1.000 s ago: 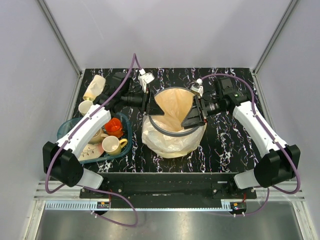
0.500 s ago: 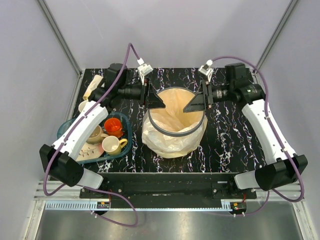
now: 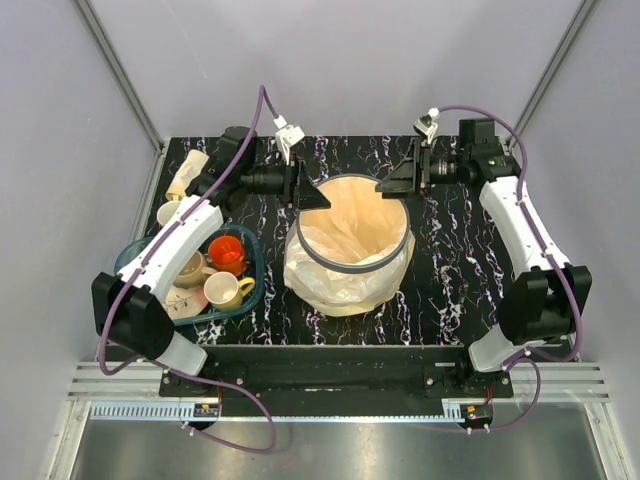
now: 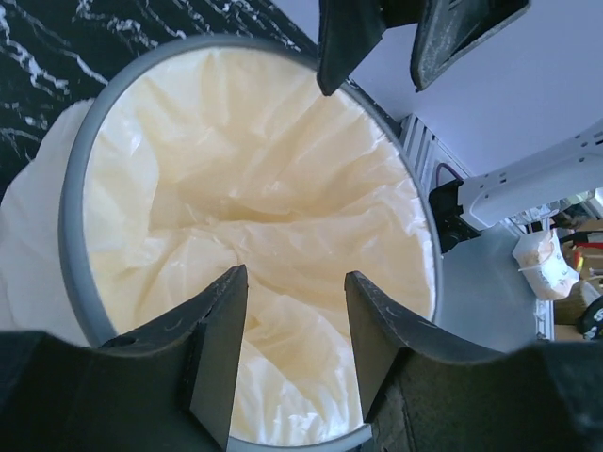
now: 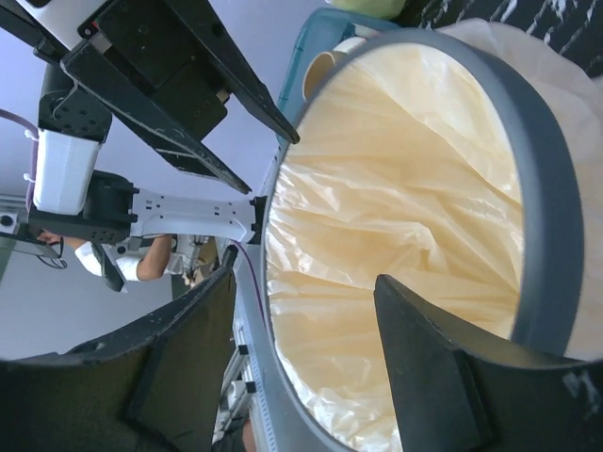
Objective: Put the trash bags into the trash bin
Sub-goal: Place the lid in the trash bin.
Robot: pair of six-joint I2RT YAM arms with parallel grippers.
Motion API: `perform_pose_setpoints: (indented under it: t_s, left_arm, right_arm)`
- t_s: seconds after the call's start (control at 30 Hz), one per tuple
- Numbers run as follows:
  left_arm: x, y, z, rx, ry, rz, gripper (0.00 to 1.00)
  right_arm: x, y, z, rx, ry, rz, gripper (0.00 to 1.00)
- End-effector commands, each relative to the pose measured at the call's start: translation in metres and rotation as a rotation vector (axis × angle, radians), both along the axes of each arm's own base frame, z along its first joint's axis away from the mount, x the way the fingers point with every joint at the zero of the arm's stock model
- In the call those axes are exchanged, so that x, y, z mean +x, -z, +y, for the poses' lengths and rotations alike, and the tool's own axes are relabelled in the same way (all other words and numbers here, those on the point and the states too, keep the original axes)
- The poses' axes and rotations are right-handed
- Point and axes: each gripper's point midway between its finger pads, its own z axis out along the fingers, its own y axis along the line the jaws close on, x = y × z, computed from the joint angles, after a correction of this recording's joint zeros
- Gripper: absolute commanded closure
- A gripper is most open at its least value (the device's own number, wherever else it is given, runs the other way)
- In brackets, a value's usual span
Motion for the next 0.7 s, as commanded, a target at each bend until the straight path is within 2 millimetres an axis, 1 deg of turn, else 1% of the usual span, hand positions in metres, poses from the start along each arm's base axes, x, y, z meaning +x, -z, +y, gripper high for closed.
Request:
perform_pose_setpoints:
  t_s: [0.0,0.03,0.1,0.17,0.2,0.27,0.3,0.33,0.37,0.4,0.43,0.47,0.5,0.53,0.57,0.6,0.63,0.67]
  left_arm:
    - [0.008,0.016,0.002,-0.008,-0.021,0.046,0.51]
    - [0.008,0.021,0.002,-0.005,-0.020,0.057,0.51]
    - [0.008,0.030,0.002,0.000,-0.019,0.086,0.51]
    - [0.008,0.033,0.001,0.002,-0.016,0.094,0.52]
    - [0.008,0.032,0.001,0.001,-0.012,0.089,0.52]
    - [0.007,0.028,0.001,0.000,-0.009,0.078,0.51]
    - [0.006,0.022,0.002,-0.005,-0.004,0.054,0.50]
    - [0.006,0.012,0.002,-0.013,-0.001,0.027,0.49]
    - [0.005,0.007,0.004,-0.007,-0.007,0.018,0.49]
    - [0.002,-0.001,0.006,-0.004,-0.007,-0.026,0.48]
    - [0.002,-0.015,0.008,-0.006,-0.012,-0.070,0.48]
    - [0.001,-0.017,0.012,0.023,-0.022,-0.102,0.47]
    - [-0.004,-0.029,0.017,0.026,-0.031,-0.148,0.46]
    - [-0.006,-0.037,0.021,0.031,-0.038,-0.178,0.42]
    - [-0.009,-0.038,0.026,0.056,-0.052,-0.198,0.41]
    - [-0.014,-0.047,0.032,0.058,-0.061,-0.228,0.38]
    - [-0.018,-0.047,0.038,0.078,-0.077,-0.224,0.35]
    - [-0.022,-0.053,0.044,0.086,-0.092,-0.252,0.33]
  right_arm:
    - [0.006,0.020,-0.003,-0.015,0.018,0.009,0.31]
    - [0.006,0.027,-0.003,-0.020,0.019,0.026,0.31]
    - [0.006,0.034,-0.004,-0.025,0.019,0.041,0.31]
    - [0.005,0.040,-0.004,-0.031,0.018,0.049,0.31]
    - [0.004,0.040,-0.004,-0.032,0.018,0.049,0.31]
    - [0.004,0.033,-0.004,-0.037,0.013,0.024,0.31]
    - [0.004,0.027,-0.005,-0.038,0.013,0.005,0.30]
    - [0.002,0.012,-0.005,-0.037,0.007,-0.050,0.30]
    - [0.000,0.004,-0.006,-0.037,0.009,-0.070,0.29]
    - [-0.003,-0.003,-0.005,-0.036,0.007,-0.092,0.29]
    - [-0.010,-0.019,-0.007,-0.039,0.006,-0.141,0.28]
    - [-0.014,-0.026,-0.008,-0.044,0.005,-0.162,0.27]
    - [-0.016,-0.037,-0.009,-0.054,0.014,-0.202,0.26]
    - [-0.025,-0.042,-0.012,-0.072,0.013,-0.231,0.25]
    - [-0.029,-0.045,-0.014,-0.090,0.016,-0.258,0.24]
    - [-0.035,-0.053,-0.017,-0.116,0.038,-0.306,0.23]
    - [-0.040,-0.051,-0.020,-0.142,0.038,-0.327,0.21]
    - [-0.040,-0.050,-0.025,-0.182,0.070,-0.345,0.17]
